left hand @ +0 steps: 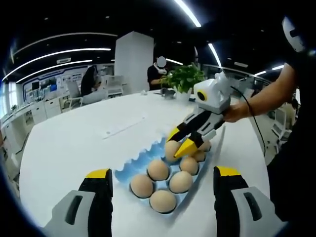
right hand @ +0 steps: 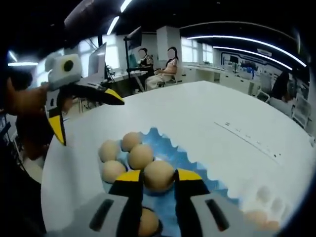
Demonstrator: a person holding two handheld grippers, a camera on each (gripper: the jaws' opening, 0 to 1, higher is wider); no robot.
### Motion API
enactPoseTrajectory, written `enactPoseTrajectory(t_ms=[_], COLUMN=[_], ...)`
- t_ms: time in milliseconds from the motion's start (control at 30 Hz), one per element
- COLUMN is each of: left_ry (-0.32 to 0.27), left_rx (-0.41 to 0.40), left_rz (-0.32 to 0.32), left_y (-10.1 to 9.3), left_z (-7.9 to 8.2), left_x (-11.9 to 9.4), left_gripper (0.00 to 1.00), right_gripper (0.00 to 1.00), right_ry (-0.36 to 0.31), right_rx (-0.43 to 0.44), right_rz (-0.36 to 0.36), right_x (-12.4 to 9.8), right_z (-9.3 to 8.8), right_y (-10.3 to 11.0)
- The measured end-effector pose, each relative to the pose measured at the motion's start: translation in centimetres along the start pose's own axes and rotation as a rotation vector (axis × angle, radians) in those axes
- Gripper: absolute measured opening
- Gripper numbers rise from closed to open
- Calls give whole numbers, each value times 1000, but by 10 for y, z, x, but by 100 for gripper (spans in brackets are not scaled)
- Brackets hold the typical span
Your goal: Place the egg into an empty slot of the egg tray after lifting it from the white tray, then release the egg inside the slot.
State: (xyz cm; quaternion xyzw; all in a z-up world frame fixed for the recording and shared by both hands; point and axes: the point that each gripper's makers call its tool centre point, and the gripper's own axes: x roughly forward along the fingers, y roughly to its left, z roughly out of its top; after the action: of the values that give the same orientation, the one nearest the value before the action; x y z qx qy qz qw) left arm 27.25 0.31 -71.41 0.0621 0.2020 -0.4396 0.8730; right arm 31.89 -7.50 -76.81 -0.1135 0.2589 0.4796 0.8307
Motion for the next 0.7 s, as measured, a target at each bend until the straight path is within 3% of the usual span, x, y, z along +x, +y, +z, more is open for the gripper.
enactPoseTrajectory(t_ms=[700], left_ry=[8], left_rx=[-6], left_rz=[0], left_y=[2], left_z=[0], left_x=[3], left_gripper=[83], right_gripper=[25], right_ry=[64], right_rx=[51], right_rz=[63], right_x=[10], right_z=[-4], right_y=[1])
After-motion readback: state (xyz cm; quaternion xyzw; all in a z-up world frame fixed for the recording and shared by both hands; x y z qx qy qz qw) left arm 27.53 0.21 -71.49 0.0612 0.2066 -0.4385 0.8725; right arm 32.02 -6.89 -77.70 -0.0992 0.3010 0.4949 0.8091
